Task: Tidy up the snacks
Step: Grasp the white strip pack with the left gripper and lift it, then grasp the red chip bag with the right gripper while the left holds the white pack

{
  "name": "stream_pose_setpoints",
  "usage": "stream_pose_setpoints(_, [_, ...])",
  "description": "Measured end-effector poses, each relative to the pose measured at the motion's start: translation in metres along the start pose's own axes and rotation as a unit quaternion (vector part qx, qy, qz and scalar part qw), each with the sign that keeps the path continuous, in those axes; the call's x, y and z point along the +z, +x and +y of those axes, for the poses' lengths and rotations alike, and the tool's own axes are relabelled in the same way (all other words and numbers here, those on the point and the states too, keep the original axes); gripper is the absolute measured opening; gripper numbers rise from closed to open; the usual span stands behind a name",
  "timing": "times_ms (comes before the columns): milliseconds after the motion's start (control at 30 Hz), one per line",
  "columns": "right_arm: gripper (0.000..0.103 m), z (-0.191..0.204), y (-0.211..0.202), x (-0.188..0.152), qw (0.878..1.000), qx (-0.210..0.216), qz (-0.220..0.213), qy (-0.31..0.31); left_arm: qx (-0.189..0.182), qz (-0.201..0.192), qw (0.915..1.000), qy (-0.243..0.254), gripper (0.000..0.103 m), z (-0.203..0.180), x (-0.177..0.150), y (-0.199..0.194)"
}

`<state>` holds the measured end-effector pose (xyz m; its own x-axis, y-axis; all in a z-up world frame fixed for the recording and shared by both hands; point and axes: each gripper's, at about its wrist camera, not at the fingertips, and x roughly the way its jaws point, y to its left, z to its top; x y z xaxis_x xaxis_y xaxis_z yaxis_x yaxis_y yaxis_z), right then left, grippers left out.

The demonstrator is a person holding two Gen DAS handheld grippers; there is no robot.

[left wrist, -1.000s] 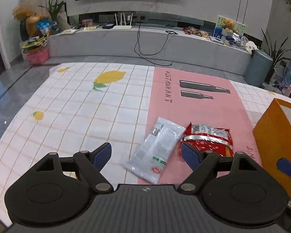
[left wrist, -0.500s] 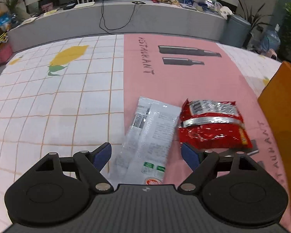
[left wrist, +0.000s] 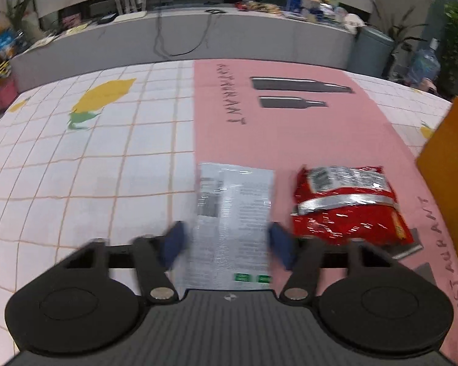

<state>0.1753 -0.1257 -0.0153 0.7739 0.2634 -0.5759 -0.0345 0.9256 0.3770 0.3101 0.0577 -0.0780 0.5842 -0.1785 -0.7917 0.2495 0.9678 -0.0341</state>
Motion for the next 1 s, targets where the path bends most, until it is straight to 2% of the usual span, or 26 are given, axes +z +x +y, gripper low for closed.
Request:
stream_pose_setpoints(133, [0.100, -0.002, 0.000, 0.001, 1.000, 0.002, 0.005, 0.007, 0.017, 0.003, 0.9998, -0.008, 0.058, -0.005, -0.002, -0.001])
stream_pose_setpoints(200, [0.100, -0.002, -0.002, 0.002, 1.000, 0.004, 0.005, 0.004, 0.027, 0.009, 0.9992, -0.027, 0.058, -0.005, -0.003, -0.004])
stream_pose_setpoints(300, [0.100, 0.000, -0.005, 0.002, 1.000, 0.003, 0.004, -0.015, 0.046, 0.012, 0.9971, -0.060, 0.058, -0.004, -0.012, -0.011])
stream_pose_setpoints(433, [0.100, 0.005, -0.008, 0.001, 0.999, 0.000, 0.001, -0.043, 0.068, 0.012, 0.9948, -0.075, 0.057, -0.009, -0.023, -0.022])
stream_pose_setpoints(567, [0.100, 0.010, -0.008, -0.001, 0.999, 0.011, 0.007, -0.053, 0.076, 0.005, 0.9909, -0.111, 0.056, -0.007, -0.032, -0.036])
stream_pose_setpoints(700, [0.100, 0.014, -0.008, -0.002, 0.998, 0.023, 0.006, -0.058, 0.099, 0.000, 0.9877, -0.121, 0.055, -0.003, -0.040, -0.055])
stream_pose_setpoints(867, [0.100, 0.017, -0.001, -0.002, 0.998, 0.027, 0.012, -0.056, 0.093, -0.033, 0.9843, -0.146, 0.055, 0.006, -0.046, -0.089])
stream_pose_setpoints(1000, [0.100, 0.021, 0.012, -0.004, 0.998, -0.002, 0.009, -0.063, 0.068, -0.052, 0.9830, -0.162, 0.055, 0.012, -0.045, -0.104])
